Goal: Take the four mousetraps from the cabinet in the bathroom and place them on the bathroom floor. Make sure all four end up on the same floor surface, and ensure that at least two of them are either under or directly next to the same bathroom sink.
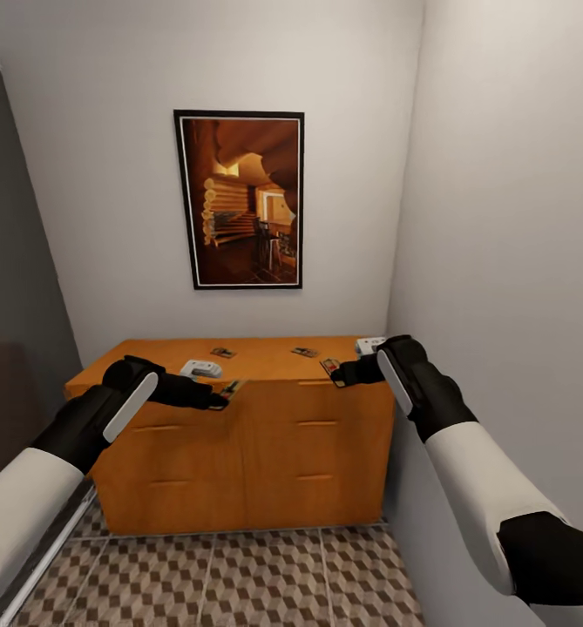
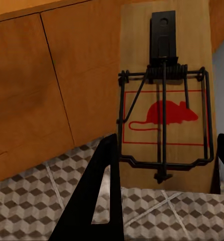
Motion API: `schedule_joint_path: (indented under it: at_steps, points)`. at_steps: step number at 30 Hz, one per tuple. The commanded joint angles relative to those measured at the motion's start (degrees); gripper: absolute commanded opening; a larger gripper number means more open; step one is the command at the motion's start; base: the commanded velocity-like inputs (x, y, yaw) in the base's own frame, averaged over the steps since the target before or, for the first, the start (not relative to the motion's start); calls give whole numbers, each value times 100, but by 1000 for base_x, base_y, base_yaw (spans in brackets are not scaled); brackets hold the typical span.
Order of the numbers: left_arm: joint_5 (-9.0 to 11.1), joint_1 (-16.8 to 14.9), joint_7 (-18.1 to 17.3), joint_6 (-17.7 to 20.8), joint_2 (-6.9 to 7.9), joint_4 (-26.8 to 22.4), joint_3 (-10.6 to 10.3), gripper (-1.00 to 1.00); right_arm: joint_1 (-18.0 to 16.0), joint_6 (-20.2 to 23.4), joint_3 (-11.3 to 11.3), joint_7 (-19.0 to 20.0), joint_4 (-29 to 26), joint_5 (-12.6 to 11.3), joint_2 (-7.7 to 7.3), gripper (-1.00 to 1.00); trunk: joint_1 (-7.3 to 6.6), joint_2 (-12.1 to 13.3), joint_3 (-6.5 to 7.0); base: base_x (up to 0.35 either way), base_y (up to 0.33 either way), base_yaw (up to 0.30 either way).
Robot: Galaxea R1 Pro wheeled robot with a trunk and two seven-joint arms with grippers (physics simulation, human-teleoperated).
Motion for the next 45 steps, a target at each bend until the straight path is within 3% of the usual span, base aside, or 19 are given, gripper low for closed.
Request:
schedule_joint_path:
  at_steps: [1,9,13,15,19,24,27,31,35,40,45]
  points:
    - [-57,-6,-59,5,4,50,-8,-100,-4,24,7,-37,21,-53,1,-100,0,-4,-7,0,0,270]
    - [-49,-6,-59,5,4,267,-8,-100,-3,24,12,-46,205,-58,24,-100,0,-4,-7,0,0,273]
    - [-47,-8,-59,-2,1,398,-8,-100,-3,24,13,-48,462,-45,122,-100,0,-4,-7,0,0,274]
    - [-43,-7,-59,-35,-10,865,-14,-100,-4,24,13,-60,1140,-17,358,-100,0,-4,-7,0,0,185]
    - [-47,-6,-73,-56,-40,1643,-14,-100,-3,-8,13,-70,2029,2,612,-100,0,-4,-7,0,0,44]
    - [-49,-10,-76,-144,-61,2476,-10,-100,1,-457,13,-70,2852,6,713,-100,0,-4,-7,0,0,9]
    - [-3,-10,-72,-738,-141,3293,-9,-100,-8,-997,18,-73,3589,64,745,-100,0,-4,-7,0,0,2]
    - [76,-13,-69,-1930,-461,4940,-9,-100,-17,-1828,15,-101,4411,452,892,-100,0,-4,-7,0,0,0]
    - [111,40,-52,-2753,-734,5827,-9,-100,-3,-2218,13,-186,4985,769,893,-100,0,-4,-7,0,0,0]
    - [139,426,-30,-3092,-836,6072,-7,-100,273,-2476,8,-243,5316,883,893,-100,0,-4,-7,0,0,0]
    - [392,755,-15,-3176,-860,6125,-7,-100,845,-2804,8,-256,5388,909,893,-100,0,-4,-7,0,0,80]
